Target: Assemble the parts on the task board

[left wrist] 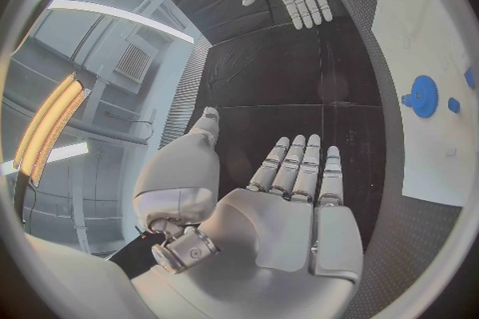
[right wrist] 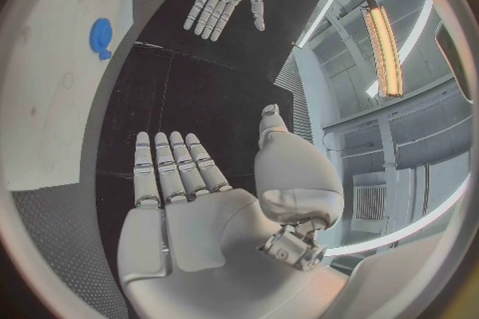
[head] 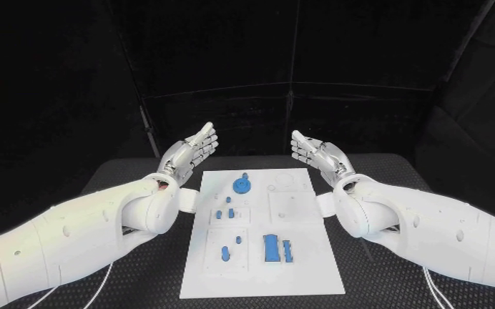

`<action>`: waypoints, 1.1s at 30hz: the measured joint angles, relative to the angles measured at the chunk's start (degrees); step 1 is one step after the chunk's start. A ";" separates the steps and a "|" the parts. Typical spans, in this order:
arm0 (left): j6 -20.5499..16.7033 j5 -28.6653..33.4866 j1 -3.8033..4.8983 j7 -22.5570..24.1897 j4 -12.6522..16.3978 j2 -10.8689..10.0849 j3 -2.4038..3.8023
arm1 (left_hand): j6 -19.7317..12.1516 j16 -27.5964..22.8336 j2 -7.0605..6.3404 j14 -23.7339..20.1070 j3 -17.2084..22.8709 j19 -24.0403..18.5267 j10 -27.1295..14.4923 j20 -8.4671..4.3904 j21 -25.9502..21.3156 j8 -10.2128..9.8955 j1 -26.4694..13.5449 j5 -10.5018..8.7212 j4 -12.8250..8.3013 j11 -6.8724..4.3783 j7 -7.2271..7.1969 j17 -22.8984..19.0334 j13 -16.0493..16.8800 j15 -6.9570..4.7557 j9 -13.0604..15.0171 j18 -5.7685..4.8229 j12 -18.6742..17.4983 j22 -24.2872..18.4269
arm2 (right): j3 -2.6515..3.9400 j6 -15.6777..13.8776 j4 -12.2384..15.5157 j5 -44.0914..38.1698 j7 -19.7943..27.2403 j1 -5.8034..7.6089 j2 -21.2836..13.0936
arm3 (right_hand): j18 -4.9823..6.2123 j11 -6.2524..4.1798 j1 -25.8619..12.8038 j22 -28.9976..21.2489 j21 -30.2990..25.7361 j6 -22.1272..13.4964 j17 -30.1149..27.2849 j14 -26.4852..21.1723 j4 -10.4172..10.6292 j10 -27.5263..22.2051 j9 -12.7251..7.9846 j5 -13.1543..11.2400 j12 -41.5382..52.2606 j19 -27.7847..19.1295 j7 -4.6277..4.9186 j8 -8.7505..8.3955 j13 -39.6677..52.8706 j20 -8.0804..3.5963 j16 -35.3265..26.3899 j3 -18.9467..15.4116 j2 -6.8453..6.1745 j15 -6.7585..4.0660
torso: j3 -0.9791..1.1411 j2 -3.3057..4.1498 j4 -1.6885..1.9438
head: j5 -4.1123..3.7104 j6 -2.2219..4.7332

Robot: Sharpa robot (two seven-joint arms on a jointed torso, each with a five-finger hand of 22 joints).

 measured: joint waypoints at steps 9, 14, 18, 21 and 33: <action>-12.00 1.70 0.34 2.19 5.63 0.71 -1.99 | -6.94 -3.92 0.16 -6.35 -0.77 -3.30 -7.41 -2.56 -0.24 -0.22 -11.62 0.00 -0.38 -3.98 -3.32 -1.85 -0.15 -3.70 -0.17 -4.05 0.00 -3.19 | -2.43 -8.01 4.48 10.11 5.37 1.58 -0.47 | -3.21 -3.91 -12.06 -4.02 -3.73 -7.65 -2.52 -7.57 -0.90 -7.37 -1.58 0.00 -3.89 -6.42 -3.73 0.00 -3.81 -2.49 -1.17 3.04 -0.24 -3.80 | -0.37 -0.85 -0.05 | 0.14 0.57; -16.82 2.50 0.42 3.20 6.90 0.83 -2.39 | -9.98 -4.93 0.18 -9.15 -0.92 -4.94 -10.72 -5.00 -0.24 -0.23 -16.74 -0.22 -0.23 -4.89 -4.00 -2.15 -0.20 -4.44 -0.21 -4.96 -0.21 -4.60 | -2.63 -10.53 5.03 13.29 7.04 1.73 -0.51 | -4.47 -4.85 -17.27 -4.96 -5.25 -11.06 -2.97 -10.82 -1.10 -10.55 -1.84 0.00 -4.76 -9.25 -5.16 -0.21 -5.10 -4.58 -1.46 4.94 -0.29 -4.58 | -0.41 -0.95 -0.05 | 0.14 0.58; -18.88 2.94 0.43 3.72 7.05 0.84 -2.41 | -12.01 -5.39 0.18 -11.04 -1.08 -6.26 -12.93 -6.49 -0.24 -0.23 -20.21 -0.22 -0.38 -5.27 -4.23 -2.24 -0.21 -4.70 -0.22 -4.97 -0.21 -6.00 | -2.63 -11.54 5.04 14.51 7.78 1.73 -0.53 | -5.35 -5.27 -21.08 -5.35 -5.85 -13.50 -3.09 -13.25 -1.15 -12.91 -1.92 0.00 -5.20 -11.21 -5.77 -0.22 -5.62 -6.55 -1.52 5.62 -0.29 -4.85 | -0.42 -0.96 -0.06 | 0.14 0.58; -19.76 3.16 0.43 3.96 7.06 0.84 -2.42 | -13.31 -5.44 0.18 -12.20 -1.08 -7.89 -14.31 -7.33 -0.24 -0.23 -22.40 -0.22 -0.38 -5.42 -4.34 -2.29 -0.20 -4.84 -0.22 -4.96 -0.21 -7.74 | -2.63 -12.04 5.05 15.08 8.14 1.74 -0.53 | -5.34 -5.36 -23.35 -5.47 -5.86 -14.94 -3.19 -14.66 -1.14 -14.33 -1.97 0.00 -5.44 -12.32 -6.02 -0.22 -5.83 -7.42 -1.68 5.92 -0.31 -4.96 | -0.43 -0.97 -0.07 | 0.14 0.58; -21.16 3.53 0.43 4.35 7.08 0.84 -2.42 | -17.07 -5.64 0.20 -15.52 -1.07 -10.86 -18.39 -8.17 -0.24 -0.23 -29.04 -0.22 -0.38 -5.62 -4.47 -2.33 -0.19 -4.91 -0.21 -5.62 -0.21 -10.35 | -2.63 -12.83 5.06 16.07 8.73 1.74 -0.53 | -6.24 -5.69 -30.02 -5.63 -6.12 -19.11 -3.27 -18.78 -1.17 -18.39 -2.02 0.00 -5.44 -15.78 -6.33 -0.22 -6.03 -8.43 -1.67 6.25 -0.31 -5.23 | -0.43 -0.98 -0.07 | 0.15 0.58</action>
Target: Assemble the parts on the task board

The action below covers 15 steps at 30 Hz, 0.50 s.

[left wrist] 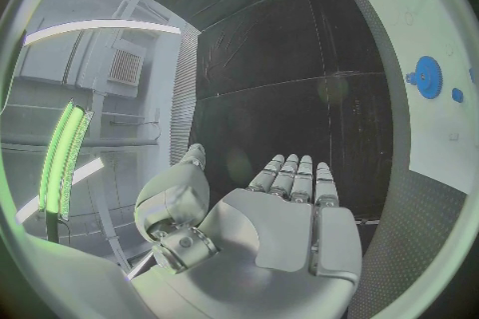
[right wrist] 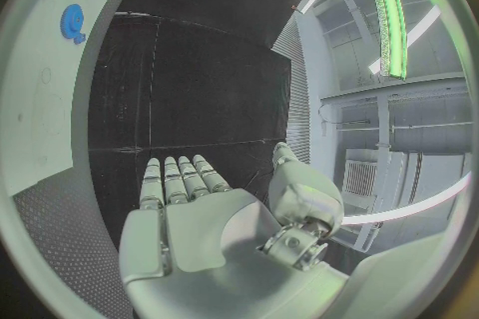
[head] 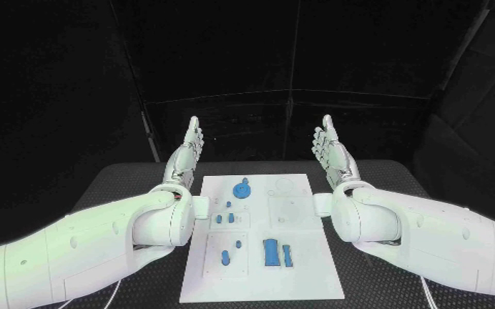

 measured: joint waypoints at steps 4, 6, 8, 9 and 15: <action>-0.16 0.04 0.00 0.04 0.00 0.00 0.00 | -1.19 0.00 -0.14 -1.78 0.00 -0.02 -0.81 -0.01 0.00 0.00 -1.43 0.00 0.00 -0.01 0.02 0.00 0.01 -0.09 0.01 -0.22 0.00 -0.14 | 0.00 -0.10 0.00 0.12 0.08 0.00 0.00 | 0.00 0.08 -1.69 0.00 0.00 -1.02 0.00 -0.97 0.00 -0.91 -0.01 0.00 -0.21 -2.17 0.07 0.00 -0.02 0.09 0.00 0.00 -0.05 0.17 | 0.00 0.00 0.00 | 0.00 0.00; -0.21 0.06 0.00 0.06 0.00 0.00 0.00 | -2.46 0.00 0.03 -2.93 0.00 -0.02 -1.47 -0.01 0.00 0.00 -1.99 0.00 0.00 0.00 0.03 0.00 0.01 -0.06 0.01 -0.22 0.00 -0.19 | 0.00 -0.14 0.00 0.16 0.10 0.00 0.00 | 0.01 0.10 -2.15 0.00 0.00 -1.65 0.00 -1.37 0.00 -1.78 -0.01 0.00 -0.21 -3.21 -0.10 0.00 -0.02 0.08 0.00 0.00 0.06 0.06 | 0.00 -0.01 0.00 | -0.01 0.00; -0.25 0.08 0.00 0.07 0.00 0.00 0.00 | -3.42 0.00 -0.07 -3.63 0.00 -0.21 -2.57 -0.20 0.00 0.00 -2.55 0.00 0.00 0.01 0.05 0.01 0.01 -0.10 0.01 -0.23 0.00 -0.23 | 0.00 -0.16 0.00 0.19 0.12 0.00 0.00 | 0.00 0.10 -2.82 0.00 0.00 -2.79 0.00 -2.37 0.00 -2.82 -0.01 0.00 -0.21 -3.92 -0.04 0.00 -0.02 0.00 0.00 0.00 0.04 0.07 | 0.01 -0.01 0.00 | -0.02 0.00; -0.26 0.09 0.00 0.07 0.00 0.00 0.00 | -3.93 0.00 0.08 -4.02 0.00 -0.23 -3.35 -0.21 0.00 0.00 -2.70 0.00 0.00 -0.03 0.02 0.00 0.01 -0.07 0.01 -0.22 0.00 -0.25 | 0.00 -0.17 0.00 0.21 0.13 0.00 0.00 | 0.01 0.05 -3.14 0.00 0.00 -3.53 0.00 -3.18 0.00 -3.59 -0.01 0.00 -0.21 -4.18 -0.08 0.00 -0.01 -0.12 0.00 0.00 0.16 0.08 | 0.00 -0.01 0.00 | -0.02 0.00; -0.35 0.13 0.00 0.08 0.01 0.00 0.00 | -5.92 0.00 -0.01 -5.62 0.00 -0.23 -6.34 -0.21 0.00 0.00 -9.71 0.00 0.00 -0.01 0.00 -0.05 0.00 -0.10 0.02 -0.22 0.00 -0.32 | 0.00 -0.23 0.01 0.27 0.17 0.00 0.00 | 0.01 0.06 -10.36 0.01 0.00 -6.71 0.01 -6.61 0.00 -6.42 0.00 0.00 -0.21 -5.72 -0.10 0.00 -0.01 -0.02 0.00 0.00 0.03 0.08 | 0.01 -0.01 0.00 | -0.02 0.00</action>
